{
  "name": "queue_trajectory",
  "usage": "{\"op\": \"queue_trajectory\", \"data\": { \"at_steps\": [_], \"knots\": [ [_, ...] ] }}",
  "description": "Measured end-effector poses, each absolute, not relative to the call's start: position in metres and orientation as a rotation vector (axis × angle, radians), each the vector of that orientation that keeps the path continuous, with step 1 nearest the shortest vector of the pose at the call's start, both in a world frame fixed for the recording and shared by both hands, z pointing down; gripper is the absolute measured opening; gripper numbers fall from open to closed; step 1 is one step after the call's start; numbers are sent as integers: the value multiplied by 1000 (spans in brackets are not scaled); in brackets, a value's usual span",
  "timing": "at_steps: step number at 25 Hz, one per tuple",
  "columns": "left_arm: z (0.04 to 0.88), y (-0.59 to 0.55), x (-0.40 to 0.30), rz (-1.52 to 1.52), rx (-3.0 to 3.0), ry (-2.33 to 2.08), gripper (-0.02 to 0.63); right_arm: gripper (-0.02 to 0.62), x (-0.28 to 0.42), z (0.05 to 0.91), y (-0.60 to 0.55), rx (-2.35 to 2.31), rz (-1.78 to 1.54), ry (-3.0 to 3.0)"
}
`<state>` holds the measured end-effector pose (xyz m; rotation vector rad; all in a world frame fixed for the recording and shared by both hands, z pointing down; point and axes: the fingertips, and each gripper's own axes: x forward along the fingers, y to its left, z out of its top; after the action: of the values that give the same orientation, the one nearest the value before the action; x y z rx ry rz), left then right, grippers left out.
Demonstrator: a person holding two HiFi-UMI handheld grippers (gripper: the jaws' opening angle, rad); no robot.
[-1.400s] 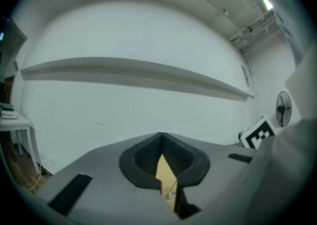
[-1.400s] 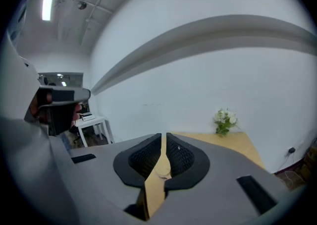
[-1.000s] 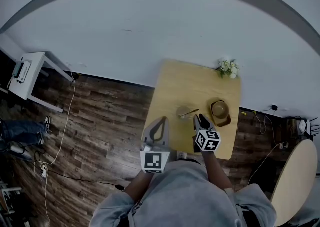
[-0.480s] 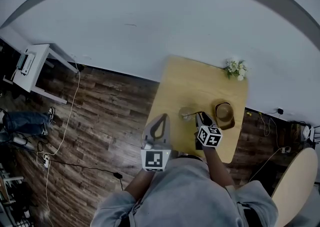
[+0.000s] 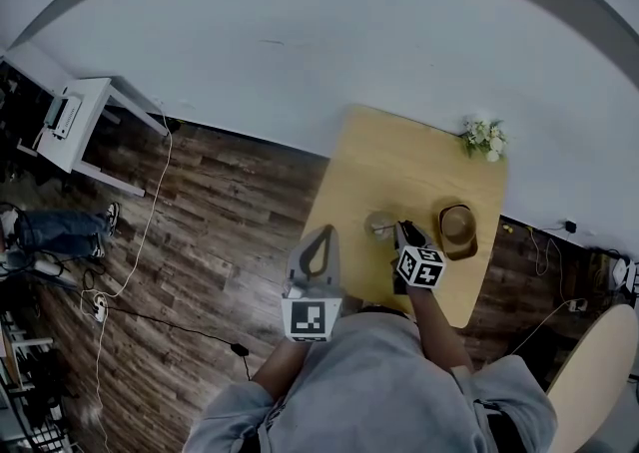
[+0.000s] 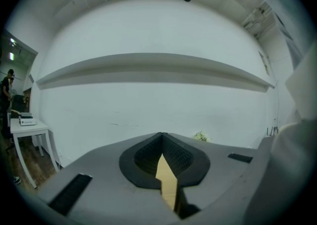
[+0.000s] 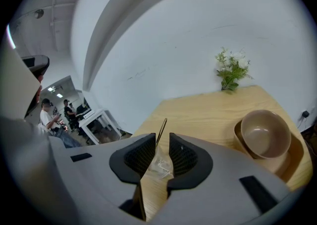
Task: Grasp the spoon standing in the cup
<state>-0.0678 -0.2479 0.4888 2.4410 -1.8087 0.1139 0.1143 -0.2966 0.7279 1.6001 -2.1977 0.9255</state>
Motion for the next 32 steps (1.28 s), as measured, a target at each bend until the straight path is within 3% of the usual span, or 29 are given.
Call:
{"op": "queue_trajectory", "data": {
  "at_steps": [10,32],
  "knots": [
    [490,-240,-75,131,2417,-1838,2,4,102,713,-300,1590,838,-2296],
    [476,-209,-64,68,2513,-1763,2,3,114,565,-264,1815,551,-2530]
  ]
}}
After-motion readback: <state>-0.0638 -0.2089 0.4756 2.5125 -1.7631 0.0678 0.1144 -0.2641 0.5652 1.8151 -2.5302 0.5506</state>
